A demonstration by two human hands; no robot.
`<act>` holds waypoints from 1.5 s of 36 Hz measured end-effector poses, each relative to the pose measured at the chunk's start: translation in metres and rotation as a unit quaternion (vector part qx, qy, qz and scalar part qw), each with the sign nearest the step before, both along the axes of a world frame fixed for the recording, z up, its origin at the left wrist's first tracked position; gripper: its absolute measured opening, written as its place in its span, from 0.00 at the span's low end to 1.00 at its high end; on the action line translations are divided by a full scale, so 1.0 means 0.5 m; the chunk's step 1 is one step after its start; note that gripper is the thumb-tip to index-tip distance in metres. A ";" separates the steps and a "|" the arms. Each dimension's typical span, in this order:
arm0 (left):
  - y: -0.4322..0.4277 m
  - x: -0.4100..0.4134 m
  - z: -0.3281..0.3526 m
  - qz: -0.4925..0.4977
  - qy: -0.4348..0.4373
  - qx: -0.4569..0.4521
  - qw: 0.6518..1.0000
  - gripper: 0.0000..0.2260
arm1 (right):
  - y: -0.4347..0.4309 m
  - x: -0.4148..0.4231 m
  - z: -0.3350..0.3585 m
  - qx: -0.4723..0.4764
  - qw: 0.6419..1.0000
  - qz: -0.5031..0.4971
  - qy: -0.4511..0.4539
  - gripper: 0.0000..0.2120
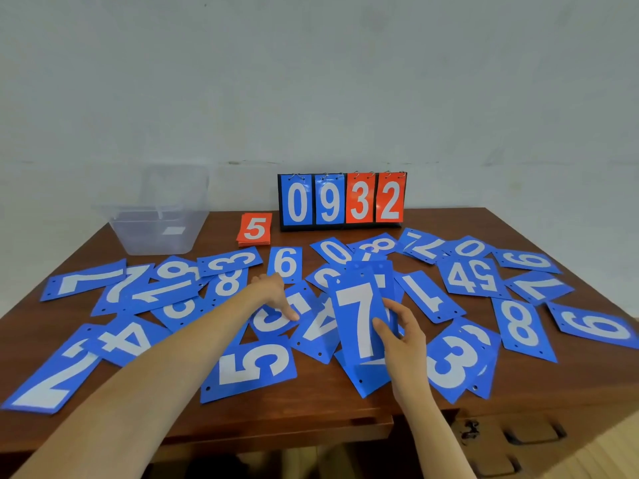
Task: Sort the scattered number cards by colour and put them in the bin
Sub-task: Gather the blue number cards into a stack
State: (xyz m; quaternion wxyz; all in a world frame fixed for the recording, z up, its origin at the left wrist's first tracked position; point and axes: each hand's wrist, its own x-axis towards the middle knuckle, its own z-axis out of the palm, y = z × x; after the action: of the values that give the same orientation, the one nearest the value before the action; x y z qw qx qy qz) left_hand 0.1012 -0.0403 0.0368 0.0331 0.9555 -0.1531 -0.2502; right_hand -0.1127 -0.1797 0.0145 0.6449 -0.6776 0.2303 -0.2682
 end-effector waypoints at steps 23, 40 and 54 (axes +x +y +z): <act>0.077 -0.165 0.048 0.262 0.177 -0.732 0.604 0.08 | 0.056 0.008 -0.002 -0.007 1.000 -0.016 -0.001 0.20; -0.008 -0.173 -0.024 0.132 -0.035 -0.543 0.829 0.09 | 0.046 0.093 -0.008 -0.003 0.999 0.023 -0.031 0.21; -0.030 0.120 -0.019 0.198 -0.039 -0.213 0.956 0.40 | -0.014 0.193 -0.051 0.040 0.999 -0.017 -0.005 0.18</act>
State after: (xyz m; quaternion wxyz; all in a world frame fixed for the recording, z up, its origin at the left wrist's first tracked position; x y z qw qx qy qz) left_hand 0.1610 -0.0553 0.0271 0.2782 0.9466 -0.0118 -0.1624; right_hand -0.0164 -0.1869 -0.0112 0.6678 -0.6460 0.2495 -0.2729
